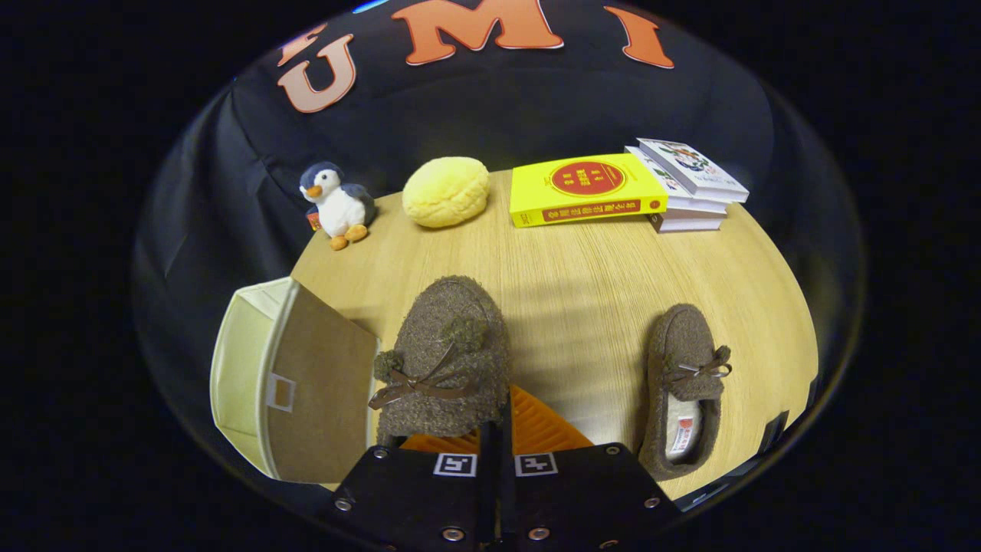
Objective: Open the storage box then place both shoes into the box .Put the left shoe in first, then the right shoe, with the right side of both shoes facing outward in a uniform manner.
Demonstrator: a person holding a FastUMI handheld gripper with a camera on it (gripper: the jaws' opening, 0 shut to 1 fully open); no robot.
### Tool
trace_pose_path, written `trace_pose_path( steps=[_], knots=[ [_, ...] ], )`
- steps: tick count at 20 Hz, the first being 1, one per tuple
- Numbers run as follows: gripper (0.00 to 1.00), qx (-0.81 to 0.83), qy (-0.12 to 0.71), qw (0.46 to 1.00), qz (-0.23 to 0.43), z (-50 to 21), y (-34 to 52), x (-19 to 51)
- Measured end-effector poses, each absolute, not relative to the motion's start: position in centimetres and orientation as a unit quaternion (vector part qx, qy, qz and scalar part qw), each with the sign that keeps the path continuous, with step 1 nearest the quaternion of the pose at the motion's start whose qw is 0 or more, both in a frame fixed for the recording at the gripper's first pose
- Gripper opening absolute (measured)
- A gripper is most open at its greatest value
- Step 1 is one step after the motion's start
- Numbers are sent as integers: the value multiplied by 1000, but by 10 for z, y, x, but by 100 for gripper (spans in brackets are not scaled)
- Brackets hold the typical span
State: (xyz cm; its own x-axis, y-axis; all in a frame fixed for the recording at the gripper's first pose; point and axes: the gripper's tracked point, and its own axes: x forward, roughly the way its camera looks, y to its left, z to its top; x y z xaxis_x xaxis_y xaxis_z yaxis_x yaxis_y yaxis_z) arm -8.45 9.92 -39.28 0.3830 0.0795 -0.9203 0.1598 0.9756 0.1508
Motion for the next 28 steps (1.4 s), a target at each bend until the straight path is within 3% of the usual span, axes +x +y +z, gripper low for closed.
trace_pose_path(
  steps=[6,12,16,24,28],
  knots=[
    [4,142,537,831,20,-320,178,-52],
    [4,147,545,822,74,-301,280,-37],
    [4,128,566,809,95,-327,337,-43],
    [4,71,638,765,64,-406,385,-67],
    [10,52,682,726,68,-438,405,-87]
  ],
)
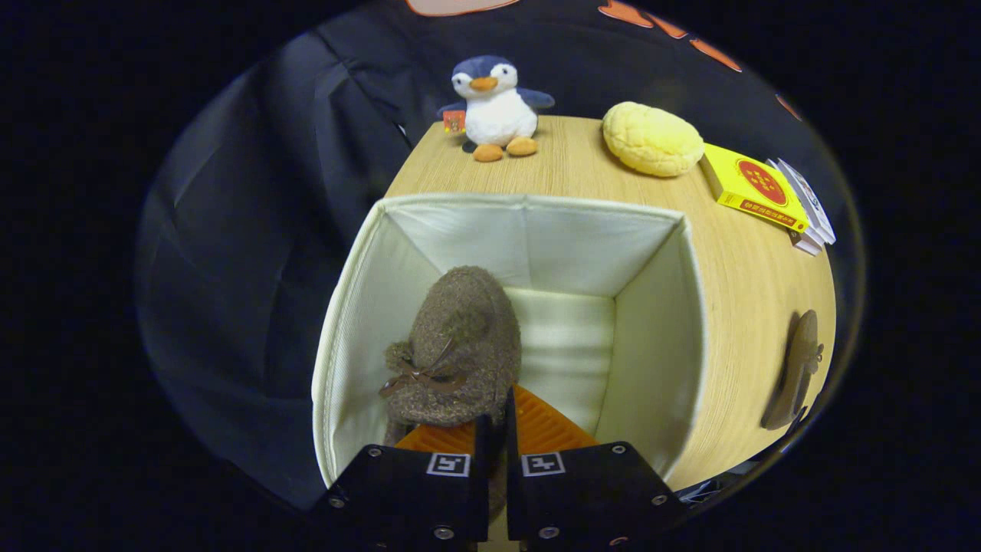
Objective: Open the storage box then place both shoes into the box .Put the left shoe in first, then the right shoe, with the right side of both shoes facing outward in a uniform manner.
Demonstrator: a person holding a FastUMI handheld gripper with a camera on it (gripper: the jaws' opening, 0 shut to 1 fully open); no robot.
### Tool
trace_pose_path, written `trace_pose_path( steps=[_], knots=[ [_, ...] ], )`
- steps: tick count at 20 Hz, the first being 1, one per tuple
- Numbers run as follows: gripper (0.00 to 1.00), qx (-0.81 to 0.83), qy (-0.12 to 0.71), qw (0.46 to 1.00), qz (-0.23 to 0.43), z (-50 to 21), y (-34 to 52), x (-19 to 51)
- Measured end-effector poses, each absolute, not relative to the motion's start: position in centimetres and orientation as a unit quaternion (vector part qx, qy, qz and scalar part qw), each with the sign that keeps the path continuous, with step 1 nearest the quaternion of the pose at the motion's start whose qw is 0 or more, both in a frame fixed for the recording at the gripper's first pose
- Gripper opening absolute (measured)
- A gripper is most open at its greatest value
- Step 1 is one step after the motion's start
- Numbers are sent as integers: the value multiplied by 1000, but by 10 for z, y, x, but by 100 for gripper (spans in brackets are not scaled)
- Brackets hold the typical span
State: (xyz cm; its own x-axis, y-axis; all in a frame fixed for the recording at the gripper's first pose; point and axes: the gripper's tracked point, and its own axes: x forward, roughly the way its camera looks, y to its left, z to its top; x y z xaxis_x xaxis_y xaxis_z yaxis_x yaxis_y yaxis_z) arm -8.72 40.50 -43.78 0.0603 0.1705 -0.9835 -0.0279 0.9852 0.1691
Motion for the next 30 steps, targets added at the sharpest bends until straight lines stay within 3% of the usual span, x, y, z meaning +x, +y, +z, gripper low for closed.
trace_pose_path(
  steps=[3,5,11,14,18,20,30],
  knots=[
    [13,53,717,686,113,-444,423,-113],
    [10,42,711,688,138,-441,420,-116],
    [35,142,675,695,202,-375,419,-106],
    [58,172,641,717,214,-339,388,-95],
    [83,175,581,775,178,-318,314,-73],
    [90,184,562,792,154,-318,275,-69],
    [94,149,553,820,-4,-372,42,-111]
  ],
)
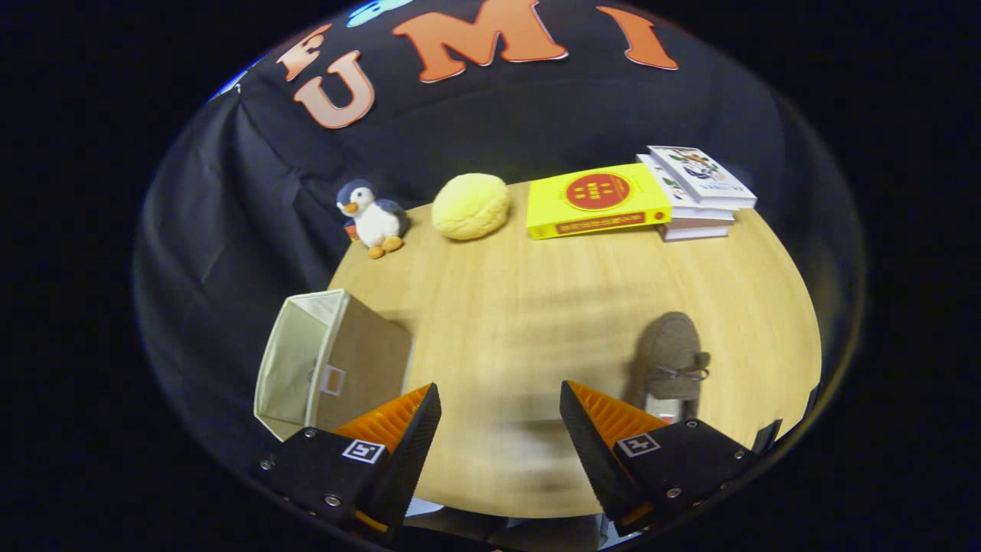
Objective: Open the storage box then place both shoes into the box .Put the left shoe in first, then the right shoe, with the right side of both shoes facing outward in a uniform manner.
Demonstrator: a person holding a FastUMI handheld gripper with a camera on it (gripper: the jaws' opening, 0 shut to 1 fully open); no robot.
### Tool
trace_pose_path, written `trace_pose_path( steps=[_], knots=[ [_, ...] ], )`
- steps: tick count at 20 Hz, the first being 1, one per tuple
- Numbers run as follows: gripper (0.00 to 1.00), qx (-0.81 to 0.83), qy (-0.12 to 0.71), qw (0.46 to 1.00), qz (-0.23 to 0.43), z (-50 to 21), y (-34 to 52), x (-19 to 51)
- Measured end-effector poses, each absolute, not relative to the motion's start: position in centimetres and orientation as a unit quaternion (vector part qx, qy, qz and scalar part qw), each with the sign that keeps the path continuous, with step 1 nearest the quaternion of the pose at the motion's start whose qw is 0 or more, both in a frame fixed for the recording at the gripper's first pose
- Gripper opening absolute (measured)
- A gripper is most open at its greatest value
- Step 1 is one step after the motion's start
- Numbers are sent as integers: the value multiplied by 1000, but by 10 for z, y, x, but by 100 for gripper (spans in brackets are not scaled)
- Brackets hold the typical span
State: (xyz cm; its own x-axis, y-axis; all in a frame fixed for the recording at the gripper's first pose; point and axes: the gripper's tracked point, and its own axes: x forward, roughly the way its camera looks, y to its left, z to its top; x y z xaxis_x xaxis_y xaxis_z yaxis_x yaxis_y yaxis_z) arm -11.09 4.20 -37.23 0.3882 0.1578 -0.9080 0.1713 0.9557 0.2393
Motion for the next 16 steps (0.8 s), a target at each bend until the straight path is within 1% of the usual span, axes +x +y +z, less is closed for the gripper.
trace_pose_path(
  steps=[4,9,10,11,12,13,15,16],
  knots=[
    [94,146,568,807,-64,-400,-30,-140],
    [85,137,592,789,-90,-435,-80,-174],
    [80,136,596,786,-92,-443,-87,-177],
    [77,130,602,783,-91,-451,-92,-181],
    [72,121,607,781,-88,-459,-96,-184],
    [69,114,609,780,-86,-467,-100,-185],
    [61,103,599,788,-98,-480,-109,-178],
    [53,96,588,795,-111,-486,-115,-173]
  ],
)
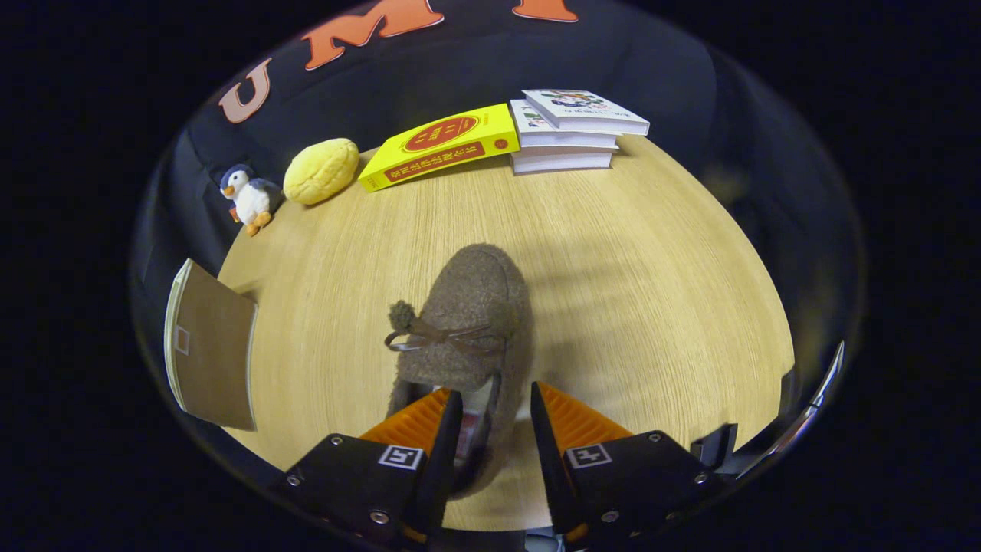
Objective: Open the storage box then place both shoes into the box .Put the left shoe in first, then the right shoe, with the right side of both shoes facing outward in a uniform manner.
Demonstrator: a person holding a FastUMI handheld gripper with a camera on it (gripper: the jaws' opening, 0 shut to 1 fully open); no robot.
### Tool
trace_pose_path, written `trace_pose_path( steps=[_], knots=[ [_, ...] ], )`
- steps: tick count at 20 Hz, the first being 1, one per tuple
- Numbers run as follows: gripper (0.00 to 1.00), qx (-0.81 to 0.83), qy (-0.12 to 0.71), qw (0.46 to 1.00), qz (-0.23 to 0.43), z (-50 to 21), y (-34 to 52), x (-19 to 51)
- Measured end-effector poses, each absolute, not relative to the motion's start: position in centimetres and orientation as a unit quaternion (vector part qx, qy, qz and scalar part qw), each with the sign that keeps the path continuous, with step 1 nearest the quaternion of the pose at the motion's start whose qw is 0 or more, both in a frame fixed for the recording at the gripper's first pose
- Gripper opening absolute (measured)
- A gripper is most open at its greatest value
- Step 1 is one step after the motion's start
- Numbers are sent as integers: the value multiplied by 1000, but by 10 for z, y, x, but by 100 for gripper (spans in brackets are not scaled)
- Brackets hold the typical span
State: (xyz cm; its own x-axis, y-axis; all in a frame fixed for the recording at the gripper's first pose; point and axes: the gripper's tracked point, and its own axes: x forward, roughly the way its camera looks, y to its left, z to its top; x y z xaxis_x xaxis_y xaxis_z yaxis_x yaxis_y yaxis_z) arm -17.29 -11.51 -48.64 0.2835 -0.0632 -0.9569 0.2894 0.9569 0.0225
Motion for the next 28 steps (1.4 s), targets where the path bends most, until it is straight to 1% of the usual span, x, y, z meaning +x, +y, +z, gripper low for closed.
trace_pose_path(
  steps=[1,2,3,4,5,6,8,11,15,18,21,28],
  knots=[
    [48,92,580,800,-121,-493,-118,-170],
    [38,87,573,804,-131,-497,-121,-171],
    [34,80,568,807,-139,-501,-123,-170],
    [24,70,566,809,-144,-505,-125,-169],
    [20,60,566,808,-150,-507,-128,-169],
    [13,59,567,808,-148,-509,-126,-169],
    [8,59,564,810,-151,-509,-126,-167],
    [4,94,567,802,-160,-501,-117,-170],
    [4,107,552,811,-164,-457,-94,-152],
    [4,113,540,820,-155,-421,-60,-135],
    [4,114,535,828,-122,-391,-11,-121],
    [4,104,540,834,-54,-343,97,-89]
  ],
)
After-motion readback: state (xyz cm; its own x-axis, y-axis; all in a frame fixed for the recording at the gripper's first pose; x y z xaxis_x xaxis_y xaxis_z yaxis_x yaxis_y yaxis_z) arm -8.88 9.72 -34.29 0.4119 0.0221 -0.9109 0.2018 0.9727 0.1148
